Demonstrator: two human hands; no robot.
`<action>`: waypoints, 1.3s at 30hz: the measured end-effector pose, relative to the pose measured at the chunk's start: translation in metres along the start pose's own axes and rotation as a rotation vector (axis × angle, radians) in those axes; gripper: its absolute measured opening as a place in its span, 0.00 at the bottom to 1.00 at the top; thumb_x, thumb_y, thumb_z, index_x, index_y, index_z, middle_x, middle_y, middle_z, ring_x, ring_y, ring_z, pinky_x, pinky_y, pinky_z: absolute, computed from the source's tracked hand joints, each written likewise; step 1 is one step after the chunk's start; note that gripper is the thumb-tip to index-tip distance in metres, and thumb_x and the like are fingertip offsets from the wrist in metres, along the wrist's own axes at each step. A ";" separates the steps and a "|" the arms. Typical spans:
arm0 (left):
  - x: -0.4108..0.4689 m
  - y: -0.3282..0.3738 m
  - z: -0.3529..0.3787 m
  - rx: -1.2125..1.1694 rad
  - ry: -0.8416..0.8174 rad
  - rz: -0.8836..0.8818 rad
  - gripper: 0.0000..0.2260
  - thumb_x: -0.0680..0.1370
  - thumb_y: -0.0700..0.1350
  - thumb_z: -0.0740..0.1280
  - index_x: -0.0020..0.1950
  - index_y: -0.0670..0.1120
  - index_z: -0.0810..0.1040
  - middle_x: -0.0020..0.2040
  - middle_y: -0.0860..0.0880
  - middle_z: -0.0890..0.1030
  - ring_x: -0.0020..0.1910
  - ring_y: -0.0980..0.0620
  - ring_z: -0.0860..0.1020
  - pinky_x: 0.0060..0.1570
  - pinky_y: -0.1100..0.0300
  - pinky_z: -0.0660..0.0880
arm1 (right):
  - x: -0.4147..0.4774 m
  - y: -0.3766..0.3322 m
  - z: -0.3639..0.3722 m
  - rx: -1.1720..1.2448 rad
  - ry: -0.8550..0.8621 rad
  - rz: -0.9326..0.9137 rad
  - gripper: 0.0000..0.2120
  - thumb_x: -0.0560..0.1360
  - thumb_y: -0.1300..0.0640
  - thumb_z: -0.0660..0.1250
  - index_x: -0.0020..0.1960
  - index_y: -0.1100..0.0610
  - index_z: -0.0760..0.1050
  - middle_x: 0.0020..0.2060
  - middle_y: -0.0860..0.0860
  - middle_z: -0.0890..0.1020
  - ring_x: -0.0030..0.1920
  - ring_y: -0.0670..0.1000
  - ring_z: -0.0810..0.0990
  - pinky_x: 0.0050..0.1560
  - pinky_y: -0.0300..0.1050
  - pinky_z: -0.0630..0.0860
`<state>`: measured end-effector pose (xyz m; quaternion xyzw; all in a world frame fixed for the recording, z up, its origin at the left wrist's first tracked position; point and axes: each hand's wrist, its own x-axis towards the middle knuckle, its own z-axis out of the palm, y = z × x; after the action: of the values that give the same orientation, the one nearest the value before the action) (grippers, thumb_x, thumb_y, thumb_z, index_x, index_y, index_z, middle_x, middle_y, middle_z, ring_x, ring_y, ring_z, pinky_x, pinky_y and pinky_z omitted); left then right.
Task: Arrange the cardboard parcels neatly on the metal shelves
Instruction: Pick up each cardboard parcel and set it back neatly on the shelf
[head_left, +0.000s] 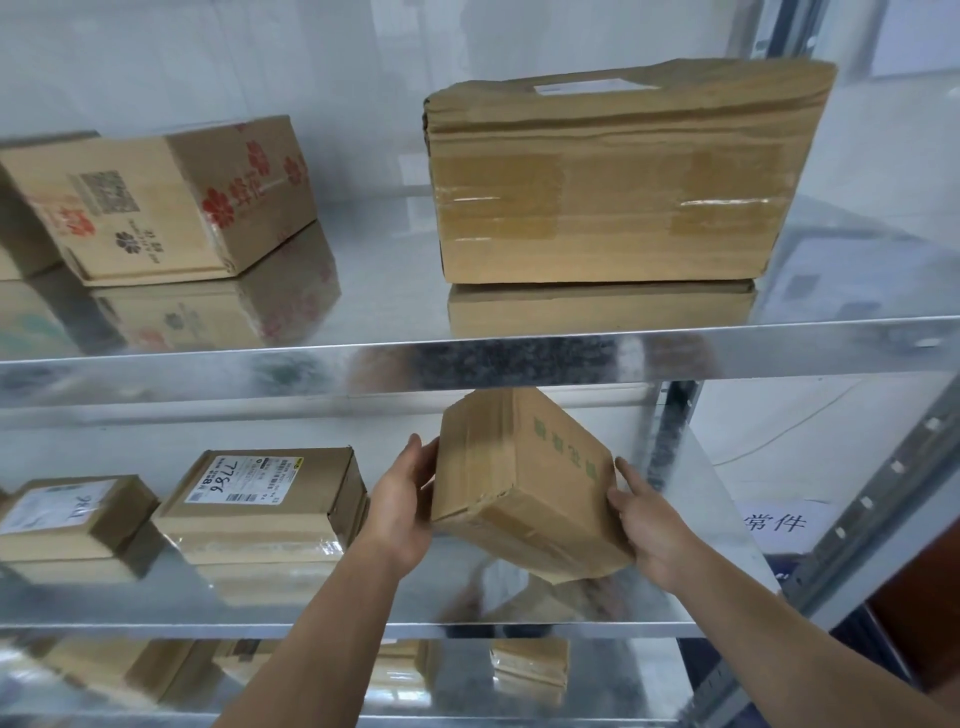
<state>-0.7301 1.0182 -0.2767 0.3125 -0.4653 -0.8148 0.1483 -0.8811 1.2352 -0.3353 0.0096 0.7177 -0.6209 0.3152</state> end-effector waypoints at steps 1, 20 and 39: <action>-0.001 -0.001 0.001 -0.016 -0.005 0.000 0.20 0.86 0.57 0.55 0.62 0.49 0.83 0.57 0.48 0.86 0.57 0.46 0.82 0.59 0.47 0.77 | 0.000 0.000 0.001 -0.002 -0.003 -0.006 0.24 0.88 0.55 0.52 0.80 0.37 0.59 0.70 0.49 0.75 0.65 0.54 0.77 0.67 0.55 0.75; -0.019 -0.028 0.026 0.115 -0.033 0.001 0.18 0.86 0.51 0.54 0.62 0.44 0.80 0.50 0.45 0.87 0.52 0.45 0.83 0.53 0.52 0.78 | -0.026 -0.011 0.044 0.146 -0.095 0.096 0.33 0.79 0.27 0.51 0.71 0.47 0.74 0.58 0.54 0.85 0.59 0.57 0.84 0.59 0.58 0.80; -0.033 -0.025 0.041 0.031 -0.047 -0.081 0.32 0.86 0.59 0.49 0.34 0.57 0.88 0.42 0.50 0.88 0.50 0.49 0.82 0.55 0.50 0.76 | -0.055 -0.017 0.053 0.272 -0.127 0.113 0.33 0.82 0.32 0.49 0.47 0.53 0.85 0.40 0.55 0.88 0.34 0.52 0.87 0.39 0.48 0.77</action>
<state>-0.7302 1.0763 -0.2701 0.3140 -0.4684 -0.8199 0.0992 -0.8204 1.2042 -0.2961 0.0532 0.6039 -0.6929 0.3903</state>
